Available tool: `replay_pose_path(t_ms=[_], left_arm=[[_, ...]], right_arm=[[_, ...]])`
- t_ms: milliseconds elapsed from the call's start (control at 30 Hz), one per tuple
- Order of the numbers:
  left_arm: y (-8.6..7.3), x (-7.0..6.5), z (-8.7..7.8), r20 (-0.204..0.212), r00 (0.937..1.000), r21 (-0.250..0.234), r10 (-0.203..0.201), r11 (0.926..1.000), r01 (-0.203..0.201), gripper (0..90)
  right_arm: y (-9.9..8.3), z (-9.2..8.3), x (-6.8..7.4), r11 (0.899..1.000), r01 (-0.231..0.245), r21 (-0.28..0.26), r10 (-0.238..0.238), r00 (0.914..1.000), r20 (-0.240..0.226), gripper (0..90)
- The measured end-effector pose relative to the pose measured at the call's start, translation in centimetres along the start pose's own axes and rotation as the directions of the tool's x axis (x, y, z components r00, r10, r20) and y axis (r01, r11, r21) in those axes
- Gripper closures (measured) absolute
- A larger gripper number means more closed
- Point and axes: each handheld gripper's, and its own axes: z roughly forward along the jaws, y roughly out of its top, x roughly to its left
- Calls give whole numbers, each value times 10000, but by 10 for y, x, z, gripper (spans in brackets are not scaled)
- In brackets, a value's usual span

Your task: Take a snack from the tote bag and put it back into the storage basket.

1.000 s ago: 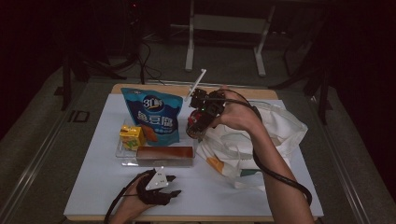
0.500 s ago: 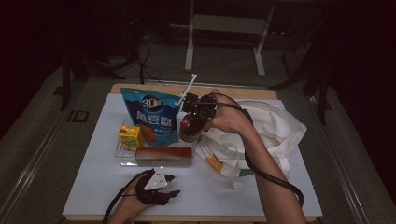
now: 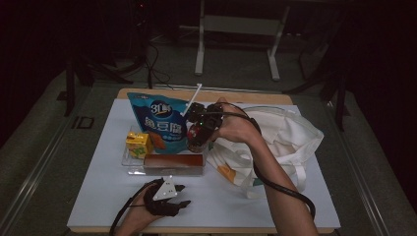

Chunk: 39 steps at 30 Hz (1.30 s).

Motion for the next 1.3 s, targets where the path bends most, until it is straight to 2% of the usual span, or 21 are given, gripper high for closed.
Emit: replay_pose_path(t_ms=[667, 833, 967, 1300], left_arm=[[0, 0, 0, -3, 10000, 9, 22, 10000, -22, 456], [0, 0, 0, 13, 10000, 11, 14, 10000, -14, 456], [0, 0, 0, 12, 10000, 10, 16, 10000, -16, 456], [0, 0, 0, -9, 10000, 15, 47, 10000, -47, 456]], right_arm=[[-1, 23, 1, 9998, -114, 173, 114, 9999, -23, 258], [-1, 29, 1, 9995, 6, 316, -9, 9999, 107, 258], [-2, 32, 0, 9993, -92, 365, 88, 9999, 126, 258], [-1, 37, -2, 9996, 27, 268, -38, 9992, 401, 259]])
